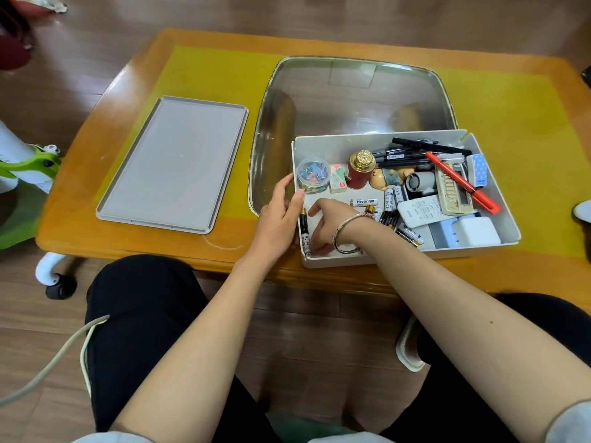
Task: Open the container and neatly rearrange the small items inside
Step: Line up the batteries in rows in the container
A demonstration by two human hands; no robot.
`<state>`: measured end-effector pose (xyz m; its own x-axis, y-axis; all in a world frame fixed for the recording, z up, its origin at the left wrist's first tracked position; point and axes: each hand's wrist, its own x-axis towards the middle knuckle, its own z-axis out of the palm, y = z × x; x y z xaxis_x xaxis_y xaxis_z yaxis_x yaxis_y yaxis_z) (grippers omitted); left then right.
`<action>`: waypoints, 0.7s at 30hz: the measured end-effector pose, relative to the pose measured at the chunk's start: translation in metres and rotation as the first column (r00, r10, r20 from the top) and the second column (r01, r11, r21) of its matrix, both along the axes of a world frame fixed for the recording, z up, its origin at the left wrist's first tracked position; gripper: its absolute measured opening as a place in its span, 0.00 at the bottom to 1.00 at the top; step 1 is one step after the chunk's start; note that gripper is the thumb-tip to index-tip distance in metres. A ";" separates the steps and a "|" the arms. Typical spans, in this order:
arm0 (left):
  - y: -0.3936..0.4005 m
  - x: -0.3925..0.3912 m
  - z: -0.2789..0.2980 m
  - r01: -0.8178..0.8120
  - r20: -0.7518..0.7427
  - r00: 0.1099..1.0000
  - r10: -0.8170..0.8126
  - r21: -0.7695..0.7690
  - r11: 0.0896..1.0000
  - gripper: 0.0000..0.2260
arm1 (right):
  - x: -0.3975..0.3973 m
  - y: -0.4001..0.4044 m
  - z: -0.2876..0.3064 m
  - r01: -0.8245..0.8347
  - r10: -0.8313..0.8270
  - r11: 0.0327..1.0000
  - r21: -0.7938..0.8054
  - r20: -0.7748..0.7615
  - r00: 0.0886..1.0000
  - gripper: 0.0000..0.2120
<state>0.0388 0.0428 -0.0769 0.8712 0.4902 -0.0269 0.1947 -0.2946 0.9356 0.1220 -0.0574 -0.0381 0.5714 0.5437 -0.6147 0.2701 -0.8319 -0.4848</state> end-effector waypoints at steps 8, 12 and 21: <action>0.000 0.000 0.000 -0.005 0.005 1.000 0.005 -0.007 1.000 0.21 | -0.003 -0.001 -0.001 -0.041 0.037 0.995 0.089 0.049 0.998 0.40; -0.001 0.000 -0.001 -0.009 0.002 1.000 0.010 -0.020 1.000 0.21 | -0.004 -0.002 0.000 -0.080 0.073 0.991 0.108 0.064 0.995 0.39; -0.002 0.000 -0.001 -0.009 -0.002 1.000 0.009 -0.031 0.999 0.21 | -0.005 -0.003 0.002 -0.088 0.081 0.992 0.092 0.078 0.994 0.40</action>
